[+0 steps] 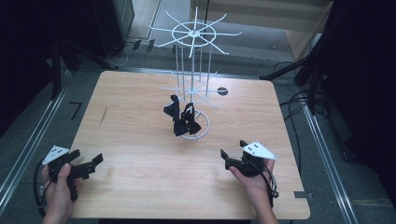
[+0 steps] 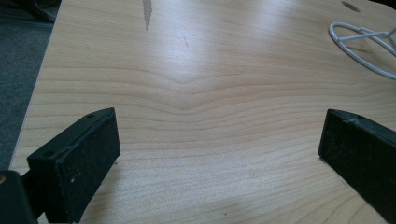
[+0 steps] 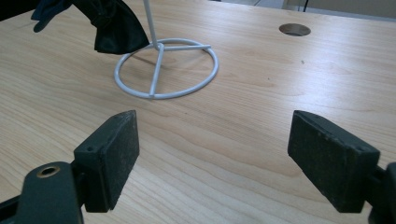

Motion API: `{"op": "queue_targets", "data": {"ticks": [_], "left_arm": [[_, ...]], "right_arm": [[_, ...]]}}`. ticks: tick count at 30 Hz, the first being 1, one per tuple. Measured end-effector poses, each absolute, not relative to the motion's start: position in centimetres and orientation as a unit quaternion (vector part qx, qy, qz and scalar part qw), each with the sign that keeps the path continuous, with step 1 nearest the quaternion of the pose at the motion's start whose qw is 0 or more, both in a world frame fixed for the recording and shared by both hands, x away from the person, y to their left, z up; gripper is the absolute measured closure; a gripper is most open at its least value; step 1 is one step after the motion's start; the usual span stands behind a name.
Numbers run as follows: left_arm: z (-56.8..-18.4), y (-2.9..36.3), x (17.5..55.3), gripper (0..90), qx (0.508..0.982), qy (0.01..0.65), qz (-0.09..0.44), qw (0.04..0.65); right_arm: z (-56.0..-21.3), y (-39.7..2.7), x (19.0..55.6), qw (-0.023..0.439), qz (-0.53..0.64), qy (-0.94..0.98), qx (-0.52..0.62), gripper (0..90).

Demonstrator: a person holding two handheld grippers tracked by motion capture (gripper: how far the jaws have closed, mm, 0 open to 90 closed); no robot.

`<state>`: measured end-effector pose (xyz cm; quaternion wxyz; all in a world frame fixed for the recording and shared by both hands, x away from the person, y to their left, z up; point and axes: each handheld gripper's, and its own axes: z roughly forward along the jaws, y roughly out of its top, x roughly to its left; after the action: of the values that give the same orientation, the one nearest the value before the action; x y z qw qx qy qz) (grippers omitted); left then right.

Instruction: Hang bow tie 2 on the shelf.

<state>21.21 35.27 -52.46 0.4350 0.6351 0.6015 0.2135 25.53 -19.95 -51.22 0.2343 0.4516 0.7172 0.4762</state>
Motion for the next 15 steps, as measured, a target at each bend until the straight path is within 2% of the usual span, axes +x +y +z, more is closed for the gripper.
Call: {"op": "queue_targets", "data": {"ticks": [15], "left_arm": [[-52.5, 35.3, 21.2, 0.0, 0.635, 0.602, 0.214, 0.435]], "right_arm": [[-51.8, -22.2, 25.4, 0.242, 0.465, 0.712, 0.467, 17.0]]}}
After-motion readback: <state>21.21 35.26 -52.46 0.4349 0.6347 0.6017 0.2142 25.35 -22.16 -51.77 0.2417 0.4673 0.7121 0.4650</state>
